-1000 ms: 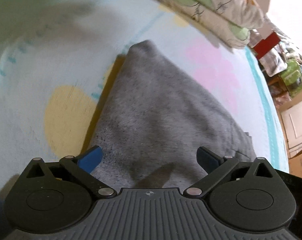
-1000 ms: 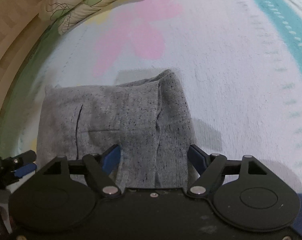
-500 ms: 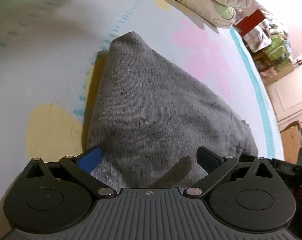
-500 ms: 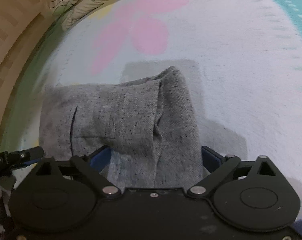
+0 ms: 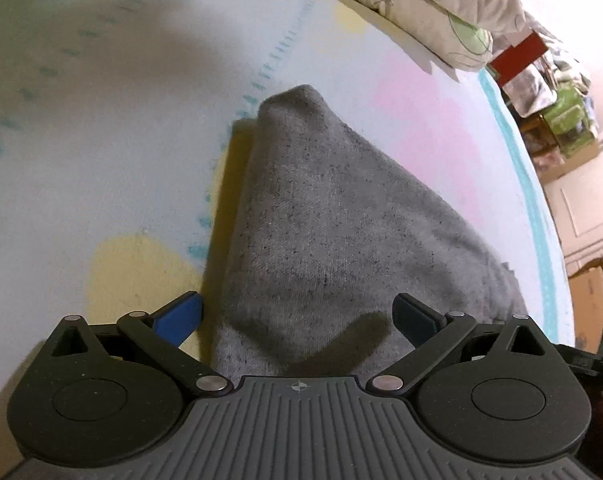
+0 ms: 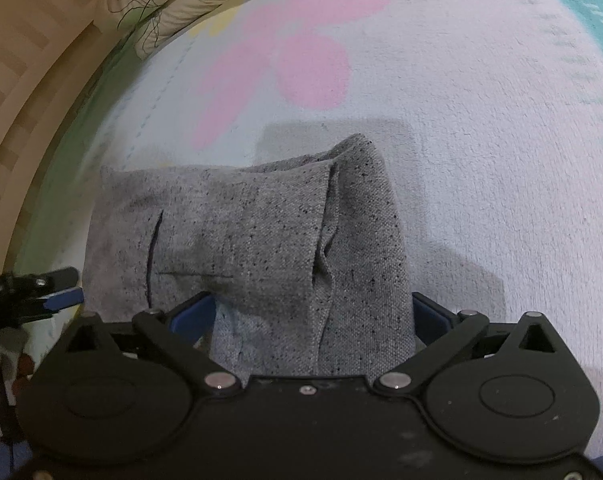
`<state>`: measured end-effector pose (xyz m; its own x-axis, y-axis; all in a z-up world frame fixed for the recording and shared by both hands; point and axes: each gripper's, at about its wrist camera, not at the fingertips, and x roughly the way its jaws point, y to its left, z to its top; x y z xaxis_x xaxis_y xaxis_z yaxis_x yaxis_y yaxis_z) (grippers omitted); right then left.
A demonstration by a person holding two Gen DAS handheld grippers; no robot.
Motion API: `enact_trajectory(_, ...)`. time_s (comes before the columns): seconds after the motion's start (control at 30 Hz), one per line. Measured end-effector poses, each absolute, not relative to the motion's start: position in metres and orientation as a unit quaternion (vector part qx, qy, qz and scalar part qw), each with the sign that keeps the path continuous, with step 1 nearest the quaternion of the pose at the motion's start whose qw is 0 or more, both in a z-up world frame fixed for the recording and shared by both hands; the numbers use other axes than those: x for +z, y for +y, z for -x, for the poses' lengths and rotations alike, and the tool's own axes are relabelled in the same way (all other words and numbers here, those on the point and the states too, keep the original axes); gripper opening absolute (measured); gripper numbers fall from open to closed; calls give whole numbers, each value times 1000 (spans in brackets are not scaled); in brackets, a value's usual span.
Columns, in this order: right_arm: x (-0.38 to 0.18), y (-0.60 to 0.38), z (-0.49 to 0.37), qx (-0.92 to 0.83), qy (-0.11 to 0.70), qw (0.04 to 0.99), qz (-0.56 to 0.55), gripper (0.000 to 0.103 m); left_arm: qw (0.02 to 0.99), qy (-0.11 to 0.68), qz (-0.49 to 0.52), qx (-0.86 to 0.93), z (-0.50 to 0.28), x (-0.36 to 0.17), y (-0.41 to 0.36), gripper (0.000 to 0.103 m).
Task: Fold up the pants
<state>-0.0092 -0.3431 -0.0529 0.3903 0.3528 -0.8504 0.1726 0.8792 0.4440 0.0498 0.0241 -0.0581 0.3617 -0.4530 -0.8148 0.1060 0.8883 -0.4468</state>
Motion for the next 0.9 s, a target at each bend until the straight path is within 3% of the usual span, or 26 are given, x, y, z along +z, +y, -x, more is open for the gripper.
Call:
enact_trajectory(0.3,-54,-336,7,66,547,800,-238,103,802,534,135,-232,-65,-60,5,102)
enact_trajectory(0.6,-54,-337,-2,101,531,801,-256,103,798,521,206,-222,-62,-64,13,101)
enact_trajectory(0.67,-52,-339,-3,112,526,799,-271,94,794,521,213,-229,-61,-64,9,100)
enact_trajectory(0.7,-51,-339,-3,109,525,800,-268,66,796,519,210,-229,-59,-62,6,91)
enact_trajectory(0.73,-48,-337,-2,101,524,806,-255,47,799,521,201,-225,-58,-61,2,64)
enact_trajectory(0.8,-42,-336,0,106,518,811,-252,32,812,521,171,-198,-54,-58,-5,37)
enact_trajectory(0.9,-29,-327,2,105,513,821,-226,28,823,506,175,-189,-46,-50,-7,23)
